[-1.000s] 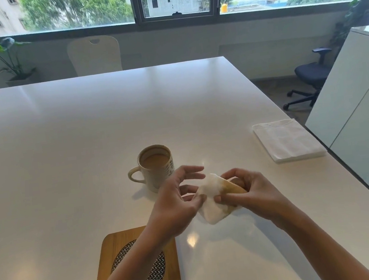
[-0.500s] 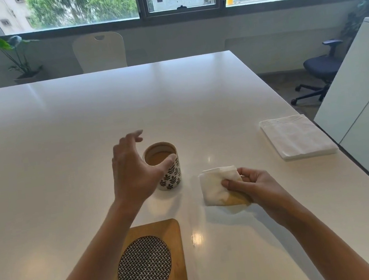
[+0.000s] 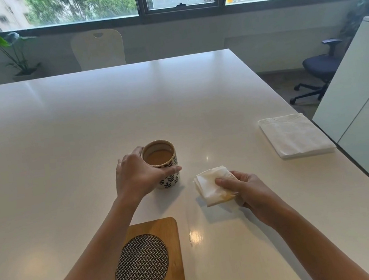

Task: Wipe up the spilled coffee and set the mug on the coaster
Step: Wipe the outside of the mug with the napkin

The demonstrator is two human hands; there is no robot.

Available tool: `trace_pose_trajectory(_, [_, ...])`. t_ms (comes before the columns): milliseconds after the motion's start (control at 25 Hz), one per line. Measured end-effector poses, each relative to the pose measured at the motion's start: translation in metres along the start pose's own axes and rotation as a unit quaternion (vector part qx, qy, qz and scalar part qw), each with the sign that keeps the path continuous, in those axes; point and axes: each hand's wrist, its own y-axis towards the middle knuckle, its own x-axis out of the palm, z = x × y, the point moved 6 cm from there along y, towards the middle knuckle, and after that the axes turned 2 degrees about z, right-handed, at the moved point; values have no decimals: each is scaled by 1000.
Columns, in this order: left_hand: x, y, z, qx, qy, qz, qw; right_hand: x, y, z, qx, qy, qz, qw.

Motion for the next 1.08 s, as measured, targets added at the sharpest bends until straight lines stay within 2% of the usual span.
trace_pose_trajectory(200, [-2, -5, -1, -7, -38, 50, 998, 4, -3, -4, -18, -22, -11, 1000])
trace_pose_trajectory(520, [-7, -5, 7, 25, -60, 67, 996, -5, 1, 0, -11, -16, 57, 998])
trace_pose_trajectory(760, [-29, -6, 34, 33, -68, 103, 992, -6, -1, -1, -37, -8, 71, 997])
trace_pose_trajectory(960, [-33, -25, 54, 42, -84, 91, 991, 4, -7, -2, -60, -14, 68, 996])
trace_pose_trajectory(1080, [-27, -39, 64, 55, -93, 70, 992, 14, -11, -4, -66, 3, 36, 997])
